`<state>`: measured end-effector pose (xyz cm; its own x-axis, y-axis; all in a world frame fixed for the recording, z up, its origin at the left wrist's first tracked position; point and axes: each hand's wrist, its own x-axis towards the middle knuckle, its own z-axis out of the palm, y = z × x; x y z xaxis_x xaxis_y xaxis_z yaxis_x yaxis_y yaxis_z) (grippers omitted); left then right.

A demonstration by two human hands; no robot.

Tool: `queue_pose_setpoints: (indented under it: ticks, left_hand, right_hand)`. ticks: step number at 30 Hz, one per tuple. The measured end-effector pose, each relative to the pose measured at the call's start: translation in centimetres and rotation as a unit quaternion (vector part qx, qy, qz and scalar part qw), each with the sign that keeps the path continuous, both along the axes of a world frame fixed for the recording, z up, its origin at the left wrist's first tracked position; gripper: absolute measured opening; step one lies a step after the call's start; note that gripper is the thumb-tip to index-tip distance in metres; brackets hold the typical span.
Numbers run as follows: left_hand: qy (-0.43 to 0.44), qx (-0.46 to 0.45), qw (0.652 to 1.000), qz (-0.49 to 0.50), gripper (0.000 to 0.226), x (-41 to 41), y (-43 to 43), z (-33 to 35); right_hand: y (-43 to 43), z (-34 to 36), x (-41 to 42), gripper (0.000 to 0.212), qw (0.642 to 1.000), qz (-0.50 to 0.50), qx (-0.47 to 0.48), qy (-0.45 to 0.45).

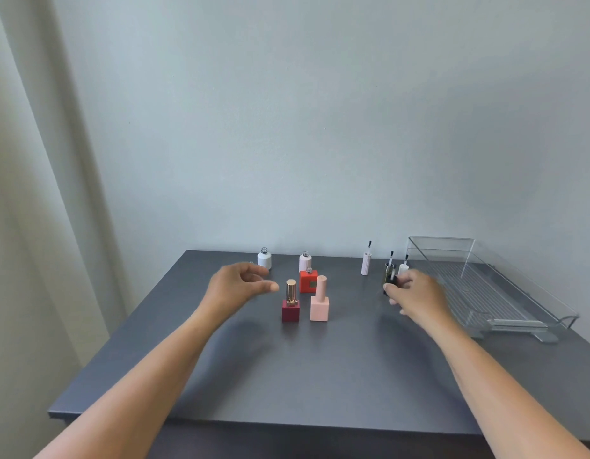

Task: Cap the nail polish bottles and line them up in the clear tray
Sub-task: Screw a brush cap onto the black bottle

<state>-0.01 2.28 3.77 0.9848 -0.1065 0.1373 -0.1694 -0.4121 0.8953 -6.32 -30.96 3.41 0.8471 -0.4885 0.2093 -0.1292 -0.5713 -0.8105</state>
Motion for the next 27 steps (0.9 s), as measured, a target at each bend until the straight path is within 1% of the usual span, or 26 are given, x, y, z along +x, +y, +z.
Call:
queue_pose_setpoints:
  ticks: [2,4,6,8,10,12,15,17,20,22,24,27]
  left_hand:
    - [-0.021,-0.029,0.998,0.049,0.031,0.8,0.2,0.0]
    - [-0.036,-0.031,0.995,0.089,0.039,1.7,0.2,-0.4]
    - [-0.036,0.002,0.992,0.119,0.057,2.8,0.2,-1.0]
    - [-0.022,0.065,0.987,0.143,0.071,4.0,0.2,-1.8]
    - [0.0,0.123,0.98,0.157,0.075,5.0,0.0,-2.4]
    - [0.018,0.143,0.978,0.153,0.067,5.6,-0.1,-2.9]
    - [0.02,0.159,0.976,0.147,0.039,6.1,-0.2,-3.2]
    - [0.016,0.157,0.976,0.152,0.028,6.0,-0.3,-3.2]
    - [0.011,0.131,0.979,0.153,0.026,5.4,-0.3,-3.0]
    - [0.006,0.091,0.985,0.146,0.029,4.7,-0.3,-2.5]
    - [-0.002,0.018,0.991,0.13,0.033,4.0,-0.4,-1.6]
    - [-0.025,-0.083,0.992,0.095,0.034,2.4,-0.9,0.5]
  right_hand:
    - [1.3,0.5,0.2,0.008,0.999,0.025,0.015,-0.019]
    - [2.4,0.9,0.3,0.008,0.998,0.046,0.033,-0.036]
    - [3.4,1.3,0.4,0.007,0.996,0.063,0.044,-0.046]
    - [4.3,1.6,0.4,0.007,0.995,0.075,0.051,-0.049]
    - [4.9,1.8,0.3,0.007,0.994,0.085,0.051,-0.049]
    - [5.4,1.9,0.3,0.007,0.993,0.09,0.053,-0.046]
    - [5.6,2.0,0.4,0.008,0.994,0.092,0.051,-0.038]
    - [5.6,2.0,0.4,0.009,0.994,0.096,0.047,-0.035]
    - [5.7,2.1,0.5,0.008,0.994,0.094,0.043,-0.037]
    - [5.7,2.3,0.4,0.009,0.994,0.091,0.046,-0.043]
    - [5.7,2.6,0.3,0.009,0.991,0.099,0.065,-0.055]
    - [6.0,3.4,0.4,0.01,0.984,0.129,0.097,-0.082]
